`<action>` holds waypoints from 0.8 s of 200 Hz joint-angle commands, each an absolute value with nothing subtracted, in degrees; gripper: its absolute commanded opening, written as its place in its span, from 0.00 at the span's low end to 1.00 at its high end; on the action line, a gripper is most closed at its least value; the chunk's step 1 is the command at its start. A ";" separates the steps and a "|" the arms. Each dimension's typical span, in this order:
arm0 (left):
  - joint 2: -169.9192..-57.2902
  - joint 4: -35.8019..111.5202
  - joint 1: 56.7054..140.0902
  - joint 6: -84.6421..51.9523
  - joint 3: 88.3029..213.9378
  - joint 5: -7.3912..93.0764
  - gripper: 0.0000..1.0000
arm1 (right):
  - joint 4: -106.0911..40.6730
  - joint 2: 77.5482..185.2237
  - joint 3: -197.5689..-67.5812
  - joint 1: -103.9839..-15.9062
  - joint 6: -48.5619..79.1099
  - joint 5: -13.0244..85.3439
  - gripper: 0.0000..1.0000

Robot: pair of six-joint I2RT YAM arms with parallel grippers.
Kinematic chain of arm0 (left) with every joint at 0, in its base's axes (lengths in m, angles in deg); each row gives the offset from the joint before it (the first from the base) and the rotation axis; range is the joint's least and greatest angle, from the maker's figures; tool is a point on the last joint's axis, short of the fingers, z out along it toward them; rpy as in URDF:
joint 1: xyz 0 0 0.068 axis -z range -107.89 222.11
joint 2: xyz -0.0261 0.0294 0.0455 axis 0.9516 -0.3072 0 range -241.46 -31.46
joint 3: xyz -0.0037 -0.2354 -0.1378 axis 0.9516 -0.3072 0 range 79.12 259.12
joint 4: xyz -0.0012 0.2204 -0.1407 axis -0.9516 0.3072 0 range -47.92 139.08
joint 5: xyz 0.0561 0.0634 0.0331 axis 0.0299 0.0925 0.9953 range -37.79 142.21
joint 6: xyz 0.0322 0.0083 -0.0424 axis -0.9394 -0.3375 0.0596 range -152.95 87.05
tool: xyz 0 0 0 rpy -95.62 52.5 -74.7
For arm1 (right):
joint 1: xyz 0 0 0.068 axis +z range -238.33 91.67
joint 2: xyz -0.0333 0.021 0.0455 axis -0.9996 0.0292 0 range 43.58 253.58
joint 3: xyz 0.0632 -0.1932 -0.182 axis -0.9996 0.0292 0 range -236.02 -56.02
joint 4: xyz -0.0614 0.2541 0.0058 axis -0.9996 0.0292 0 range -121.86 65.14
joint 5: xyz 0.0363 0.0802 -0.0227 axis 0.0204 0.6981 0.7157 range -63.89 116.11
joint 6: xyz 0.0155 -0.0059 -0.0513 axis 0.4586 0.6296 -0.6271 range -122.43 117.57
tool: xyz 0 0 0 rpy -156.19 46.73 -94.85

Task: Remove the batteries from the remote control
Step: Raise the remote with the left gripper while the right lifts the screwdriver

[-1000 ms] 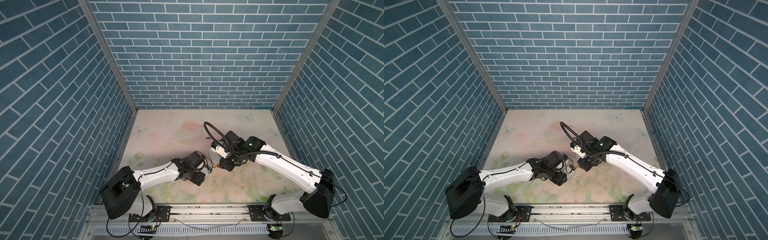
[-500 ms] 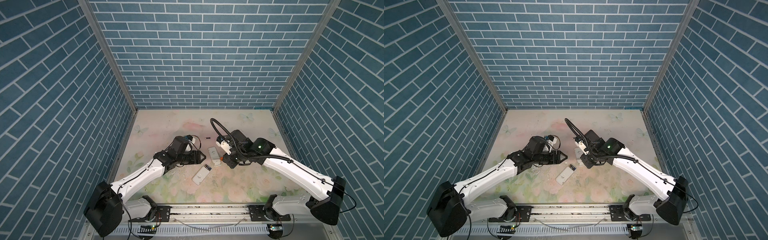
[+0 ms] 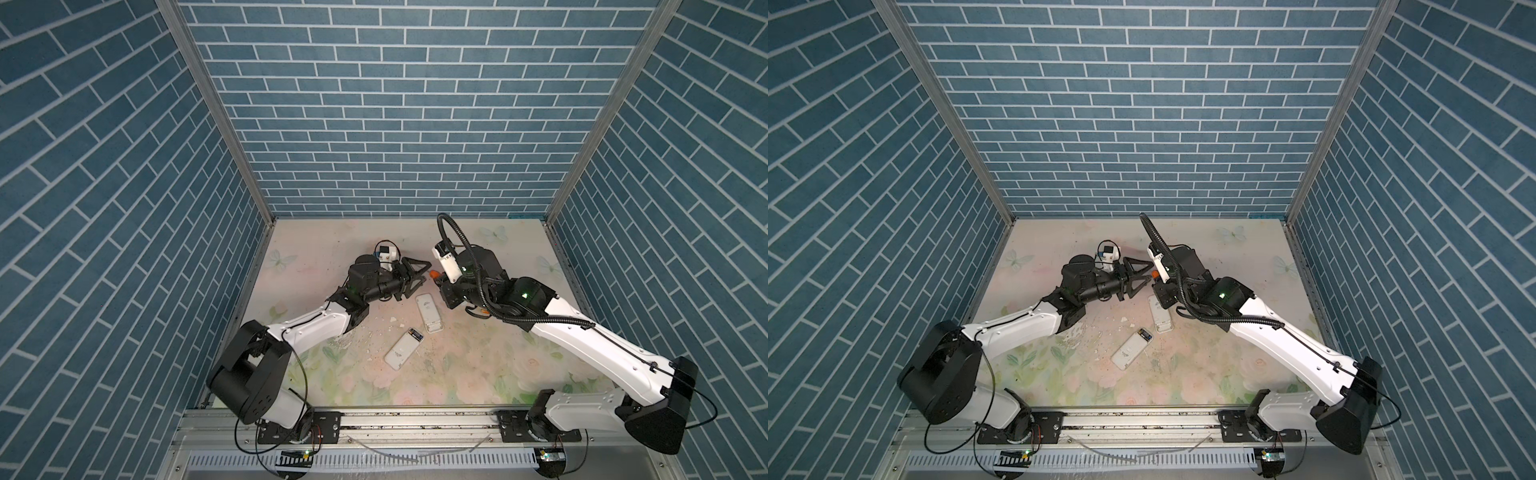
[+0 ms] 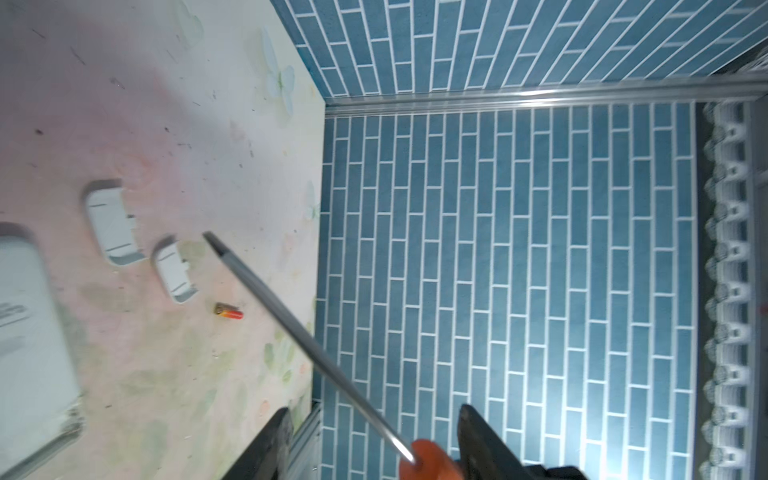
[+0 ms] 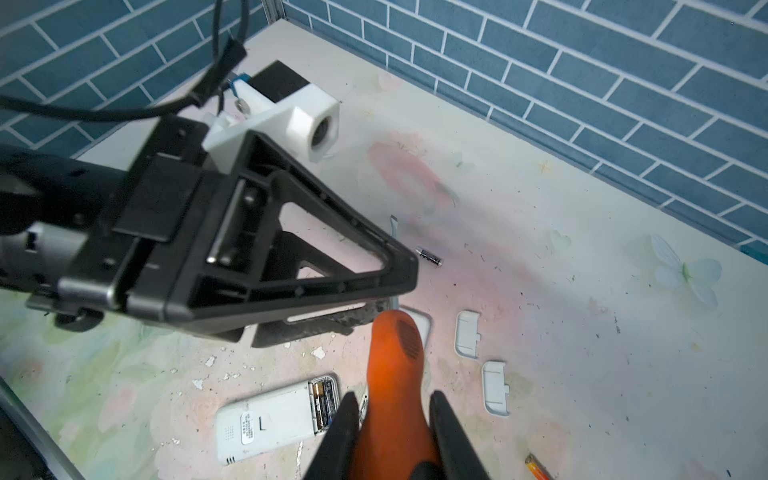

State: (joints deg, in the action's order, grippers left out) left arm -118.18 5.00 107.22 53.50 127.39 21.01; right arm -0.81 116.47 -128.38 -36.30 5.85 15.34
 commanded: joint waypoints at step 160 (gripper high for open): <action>-119.52 -4.84 107.20 59.07 130.80 20.75 0.37 | -8.98 119.50 -128.79 -36.20 4.21 14.44 0.00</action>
State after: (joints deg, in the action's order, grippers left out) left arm -119.67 -2.48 107.22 59.73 129.36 21.23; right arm -7.98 118.46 -128.38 -36.32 5.04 15.08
